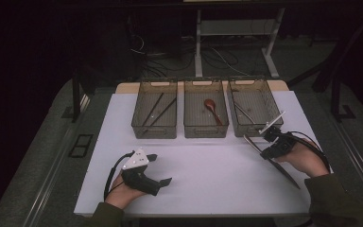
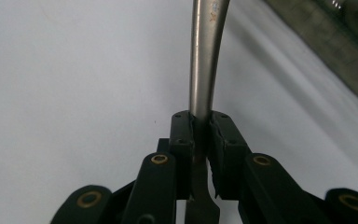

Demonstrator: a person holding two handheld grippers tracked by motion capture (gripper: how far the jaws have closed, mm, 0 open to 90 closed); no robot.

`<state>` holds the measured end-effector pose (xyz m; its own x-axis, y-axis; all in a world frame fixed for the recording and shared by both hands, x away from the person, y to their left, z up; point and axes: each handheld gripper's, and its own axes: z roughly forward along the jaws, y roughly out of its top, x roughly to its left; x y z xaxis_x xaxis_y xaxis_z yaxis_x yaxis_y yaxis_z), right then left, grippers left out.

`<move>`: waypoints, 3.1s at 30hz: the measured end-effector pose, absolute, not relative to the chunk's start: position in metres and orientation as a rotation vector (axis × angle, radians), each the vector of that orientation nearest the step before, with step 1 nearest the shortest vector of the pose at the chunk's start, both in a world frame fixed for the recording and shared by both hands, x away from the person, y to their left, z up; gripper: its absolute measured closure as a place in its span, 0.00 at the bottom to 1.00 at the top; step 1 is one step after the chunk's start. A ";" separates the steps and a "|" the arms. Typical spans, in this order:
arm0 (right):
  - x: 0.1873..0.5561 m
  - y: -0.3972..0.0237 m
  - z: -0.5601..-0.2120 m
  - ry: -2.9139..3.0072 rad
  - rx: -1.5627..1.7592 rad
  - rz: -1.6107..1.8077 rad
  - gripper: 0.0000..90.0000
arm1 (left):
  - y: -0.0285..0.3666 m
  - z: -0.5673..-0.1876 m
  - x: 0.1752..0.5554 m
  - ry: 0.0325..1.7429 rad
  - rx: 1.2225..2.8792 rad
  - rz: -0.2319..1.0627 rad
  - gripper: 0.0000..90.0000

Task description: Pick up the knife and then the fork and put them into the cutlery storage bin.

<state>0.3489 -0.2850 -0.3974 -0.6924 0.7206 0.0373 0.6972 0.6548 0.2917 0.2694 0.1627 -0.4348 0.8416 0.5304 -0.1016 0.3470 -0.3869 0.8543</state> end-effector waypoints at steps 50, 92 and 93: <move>0.356 -0.356 -0.333 2.079 1.311 1.329 0.88 | 0.163 -0.435 0.270 0.650 2.010 0.230 0.00; 0.445 -0.343 -0.307 1.987 1.321 1.164 0.88 | 0.163 -0.436 0.270 0.647 2.006 0.220 0.00; 0.446 -0.343 -0.309 1.995 1.323 1.152 0.88 | 0.163 -0.435 0.270 0.647 2.006 0.220 0.00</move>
